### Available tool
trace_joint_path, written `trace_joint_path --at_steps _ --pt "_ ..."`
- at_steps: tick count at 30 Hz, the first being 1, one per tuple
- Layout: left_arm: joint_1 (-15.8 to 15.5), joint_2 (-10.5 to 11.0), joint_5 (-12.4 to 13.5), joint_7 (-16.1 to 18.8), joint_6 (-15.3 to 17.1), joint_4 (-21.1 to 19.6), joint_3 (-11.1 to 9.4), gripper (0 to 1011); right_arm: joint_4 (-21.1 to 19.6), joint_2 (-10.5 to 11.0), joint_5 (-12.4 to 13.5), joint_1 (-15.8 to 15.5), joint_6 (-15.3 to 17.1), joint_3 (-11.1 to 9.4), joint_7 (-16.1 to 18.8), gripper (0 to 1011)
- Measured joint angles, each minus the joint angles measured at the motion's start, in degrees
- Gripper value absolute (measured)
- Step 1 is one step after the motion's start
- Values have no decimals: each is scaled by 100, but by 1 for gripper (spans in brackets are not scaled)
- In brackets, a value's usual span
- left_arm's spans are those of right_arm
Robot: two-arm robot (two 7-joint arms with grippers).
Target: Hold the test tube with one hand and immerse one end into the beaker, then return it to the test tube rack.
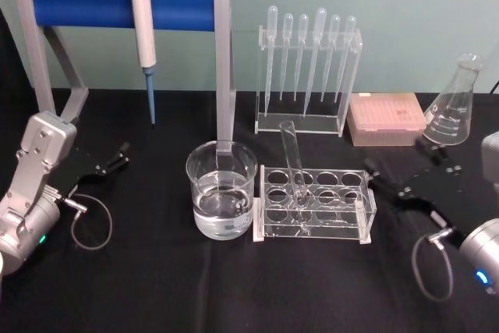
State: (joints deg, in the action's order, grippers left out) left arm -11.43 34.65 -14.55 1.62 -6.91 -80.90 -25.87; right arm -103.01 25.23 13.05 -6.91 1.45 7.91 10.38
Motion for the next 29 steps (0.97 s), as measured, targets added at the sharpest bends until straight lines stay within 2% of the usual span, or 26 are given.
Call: trace_joint_path --at_steps 4,10,13,16,29 --pt "0 0 0 0 0 0 0 1000 313 -130 -420 94 -48 -79 -426 1004" --pt "0 0 0 0 0 0 1 1000 880 -315 -845 180 -166 -77 -752 1004" --pt "0 0 0 0 0 0 1 1000 1114 -390 -946 199 -215 -67 -790 1004" --pt "0 0 0 0 0 0 0 1000 1184 -443 -1019 198 -282 -71 -802 1004" --pt "0 0 0 0 0 0 1 1000 1157 -432 -1011 197 -276 -71 -800 1004"
